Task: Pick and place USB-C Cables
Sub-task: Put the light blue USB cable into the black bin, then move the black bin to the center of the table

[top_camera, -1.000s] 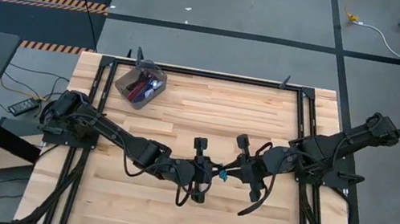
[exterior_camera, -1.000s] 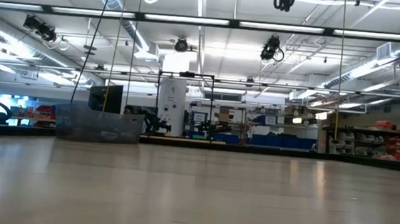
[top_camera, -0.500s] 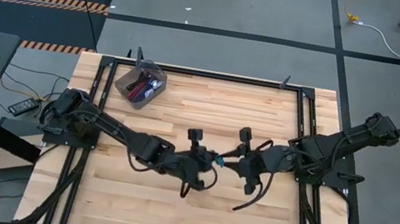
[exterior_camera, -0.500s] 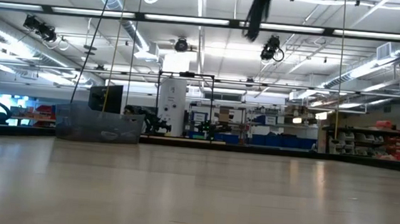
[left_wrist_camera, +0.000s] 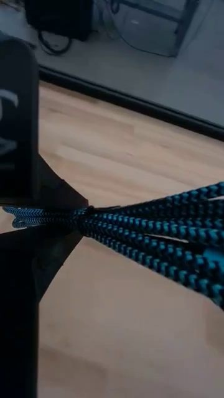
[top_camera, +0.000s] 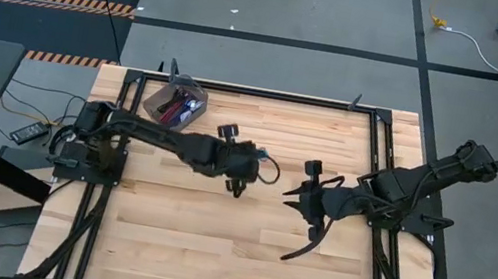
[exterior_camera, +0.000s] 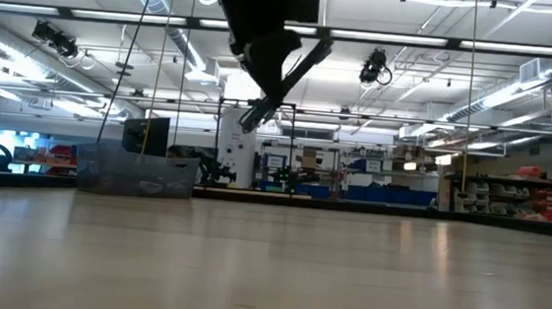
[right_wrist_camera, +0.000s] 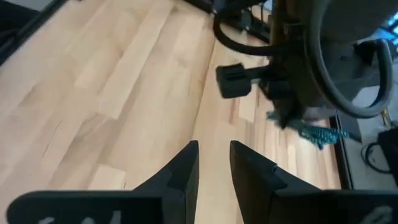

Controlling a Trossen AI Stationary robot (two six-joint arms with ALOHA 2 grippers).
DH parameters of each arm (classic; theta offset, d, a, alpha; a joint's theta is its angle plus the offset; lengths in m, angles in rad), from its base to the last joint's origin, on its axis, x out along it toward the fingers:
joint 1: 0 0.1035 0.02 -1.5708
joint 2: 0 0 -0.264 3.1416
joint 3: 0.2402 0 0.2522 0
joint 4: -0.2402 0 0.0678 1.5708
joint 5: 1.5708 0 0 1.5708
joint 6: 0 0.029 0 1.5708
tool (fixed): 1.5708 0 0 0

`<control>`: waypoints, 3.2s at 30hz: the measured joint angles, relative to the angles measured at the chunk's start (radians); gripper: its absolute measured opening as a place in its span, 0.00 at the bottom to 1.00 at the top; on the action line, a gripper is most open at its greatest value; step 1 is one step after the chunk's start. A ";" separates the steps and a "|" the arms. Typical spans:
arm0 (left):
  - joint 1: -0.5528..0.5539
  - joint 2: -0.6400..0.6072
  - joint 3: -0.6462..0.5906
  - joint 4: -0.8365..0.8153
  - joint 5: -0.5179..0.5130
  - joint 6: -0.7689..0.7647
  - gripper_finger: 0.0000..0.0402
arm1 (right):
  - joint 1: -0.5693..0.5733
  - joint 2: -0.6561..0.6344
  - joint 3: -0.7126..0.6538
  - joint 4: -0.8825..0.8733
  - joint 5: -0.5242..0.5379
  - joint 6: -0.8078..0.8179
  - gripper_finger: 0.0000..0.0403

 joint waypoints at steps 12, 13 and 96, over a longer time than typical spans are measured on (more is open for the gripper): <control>0.302 0.000 0.000 -0.324 0.092 -0.074 0.09 | -0.067 0.000 0.000 -0.067 0.027 0.012 0.24; 0.325 -0.001 0.000 -0.346 0.092 -0.079 0.09 | -0.079 0.000 -0.001 -0.075 0.030 0.012 0.24; 0.322 -0.002 0.223 -0.405 0.137 0.093 0.35 | -0.267 0.001 -0.135 -0.106 0.066 0.070 0.24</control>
